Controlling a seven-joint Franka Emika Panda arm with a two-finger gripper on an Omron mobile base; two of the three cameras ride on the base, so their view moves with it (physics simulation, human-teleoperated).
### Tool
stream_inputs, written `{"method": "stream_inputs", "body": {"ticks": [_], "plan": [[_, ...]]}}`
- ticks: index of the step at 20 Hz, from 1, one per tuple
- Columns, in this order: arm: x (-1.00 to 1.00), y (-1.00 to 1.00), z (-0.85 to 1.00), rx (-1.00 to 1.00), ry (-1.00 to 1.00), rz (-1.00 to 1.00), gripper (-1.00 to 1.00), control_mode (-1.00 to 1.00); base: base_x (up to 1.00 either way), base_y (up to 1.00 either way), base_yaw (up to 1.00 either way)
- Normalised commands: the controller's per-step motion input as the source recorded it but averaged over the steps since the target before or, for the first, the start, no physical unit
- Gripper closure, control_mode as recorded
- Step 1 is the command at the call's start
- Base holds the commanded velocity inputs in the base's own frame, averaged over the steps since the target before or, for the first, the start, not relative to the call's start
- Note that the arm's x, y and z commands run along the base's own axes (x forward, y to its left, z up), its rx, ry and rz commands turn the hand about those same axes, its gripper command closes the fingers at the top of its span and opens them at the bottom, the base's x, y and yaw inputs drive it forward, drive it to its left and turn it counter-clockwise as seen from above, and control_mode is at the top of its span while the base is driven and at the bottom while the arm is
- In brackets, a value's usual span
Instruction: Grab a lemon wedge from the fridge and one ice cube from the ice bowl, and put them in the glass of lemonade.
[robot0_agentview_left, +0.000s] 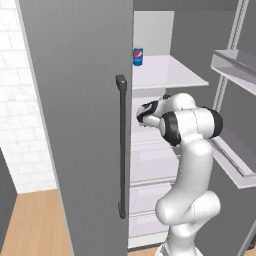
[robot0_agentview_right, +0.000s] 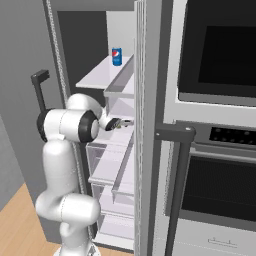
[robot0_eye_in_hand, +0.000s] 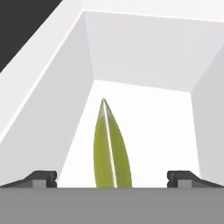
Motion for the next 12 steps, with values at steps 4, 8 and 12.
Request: {"method": "stream_inputs", "body": {"ticks": [4,8,12], "plan": [[0.42,0.00,-0.17,0.00,0.00,0.03,-1.00,-1.00,0.00,0.00,0.00],[0.38,0.00,-0.22,0.00,0.00,0.03,-1.00,-1.00,0.00,0.00,0.00],[0.15,0.00,-0.30,0.00,0.00,0.01,-1.00,-1.00,0.00,0.00,0.00]]}}
